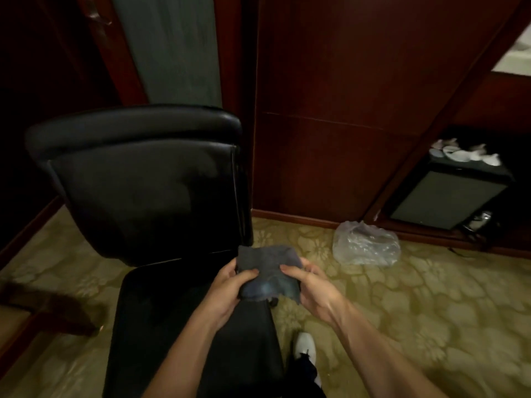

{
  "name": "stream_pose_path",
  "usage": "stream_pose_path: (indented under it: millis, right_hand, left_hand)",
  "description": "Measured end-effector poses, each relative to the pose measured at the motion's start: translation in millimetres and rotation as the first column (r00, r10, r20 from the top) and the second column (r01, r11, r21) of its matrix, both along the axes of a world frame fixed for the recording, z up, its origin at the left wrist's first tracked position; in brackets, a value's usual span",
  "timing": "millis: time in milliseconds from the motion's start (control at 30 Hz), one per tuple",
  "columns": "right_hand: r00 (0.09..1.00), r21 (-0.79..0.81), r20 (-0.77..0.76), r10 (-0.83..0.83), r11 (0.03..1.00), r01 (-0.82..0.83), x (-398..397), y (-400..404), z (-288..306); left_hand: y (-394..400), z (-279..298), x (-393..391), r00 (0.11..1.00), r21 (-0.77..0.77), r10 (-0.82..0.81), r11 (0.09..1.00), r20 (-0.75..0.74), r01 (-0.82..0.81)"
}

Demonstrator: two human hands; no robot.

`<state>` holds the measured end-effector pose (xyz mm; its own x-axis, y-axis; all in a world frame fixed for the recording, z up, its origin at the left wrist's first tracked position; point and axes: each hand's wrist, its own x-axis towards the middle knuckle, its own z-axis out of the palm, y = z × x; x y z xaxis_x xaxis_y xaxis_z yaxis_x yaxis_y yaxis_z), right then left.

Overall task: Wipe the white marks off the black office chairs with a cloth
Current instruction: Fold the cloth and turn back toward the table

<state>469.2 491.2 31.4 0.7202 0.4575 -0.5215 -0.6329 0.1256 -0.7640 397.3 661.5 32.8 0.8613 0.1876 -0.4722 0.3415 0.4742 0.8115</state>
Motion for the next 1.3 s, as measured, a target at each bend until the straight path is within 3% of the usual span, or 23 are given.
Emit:
stream_pose_path:
  millis: [133,300,400,467,667,800,1000,1067,1100,1167,1200,1267,1300]
  right_hand:
    - [0.984,-0.022,-0.173,-0.042,0.999,0.039,-17.1,-22.6,19.7]
    - [0.996,-0.093,-0.028,-0.084,0.992,0.081,-25.7,-45.0,31.1]
    - [0.994,0.014,0.017,-0.111,0.994,0.111,-32.1,-62.2,34.1]
    - [0.990,0.006,0.065,-0.122,0.992,0.122,-35.6,-74.8,35.6]
    - [0.969,-0.003,0.079,-0.234,0.972,0.235,-46.0,-126.8,45.7]
    - [0.937,0.000,0.038,-0.348,0.937,0.348,-65.2,-174.2,37.2]
    - [0.747,0.145,0.060,-0.663,0.746,0.650,-103.5,-250.9,67.9]
    - [0.686,0.071,0.073,-0.724,0.690,0.720,-116.7,-276.6,82.3]
    - [0.672,-0.079,0.099,-0.734,0.667,0.741,-118.1,-282.3,87.9]
    - [0.711,-0.248,0.214,-0.669,0.667,0.702,-138.5,-303.6,87.0]
    - [0.709,-0.193,0.286,-0.644,0.686,0.701,-149.5,-315.1,84.2]
    - [0.635,-0.205,0.318,-0.704,0.603,0.771,-160.5,-327.7,95.3]
    - [0.659,-0.228,0.288,-0.695,0.619,0.751,-172.2,-335.9,93.1]
  left_hand:
    - [-27.4,8.8,2.1,1.000,-0.005,-0.025,1.000,0.005,0.025]
    - [-52.8,22.0,6.9,0.998,0.006,-0.070,0.998,-0.005,0.070]
    - [-62.4,24.4,8.6,0.999,0.110,-0.033,0.993,-0.001,0.033]
    - [-74.7,26.0,6.4,1.000,0.105,-0.008,0.994,0.000,0.008]
    - [-130.9,36.2,3.8,0.973,0.186,-0.230,0.956,0.008,0.225]
    - [-167.3,44.9,4.9,0.926,0.132,-0.375,0.921,0.051,0.366]
    - [-251.3,57.0,3.7,0.846,-0.072,-0.514,0.847,0.141,0.527]
    - [-279.9,66.4,1.2,0.814,-0.084,-0.560,0.814,0.154,0.575]
    - [-290.0,70.1,0.5,0.800,-0.096,-0.578,0.797,0.159,0.596]
    - [-315.9,76.2,-5.6,0.772,-0.127,-0.615,0.763,0.159,0.634]
    - [-324.2,76.2,-7.3,0.762,-0.150,-0.627,0.748,0.160,0.647]
    - [-341.7,75.8,-15.3,0.727,-0.250,-0.667,0.684,0.166,0.685]
    - [-348.0,75.0,-17.5,0.706,-0.271,-0.690,0.657,0.159,0.703]
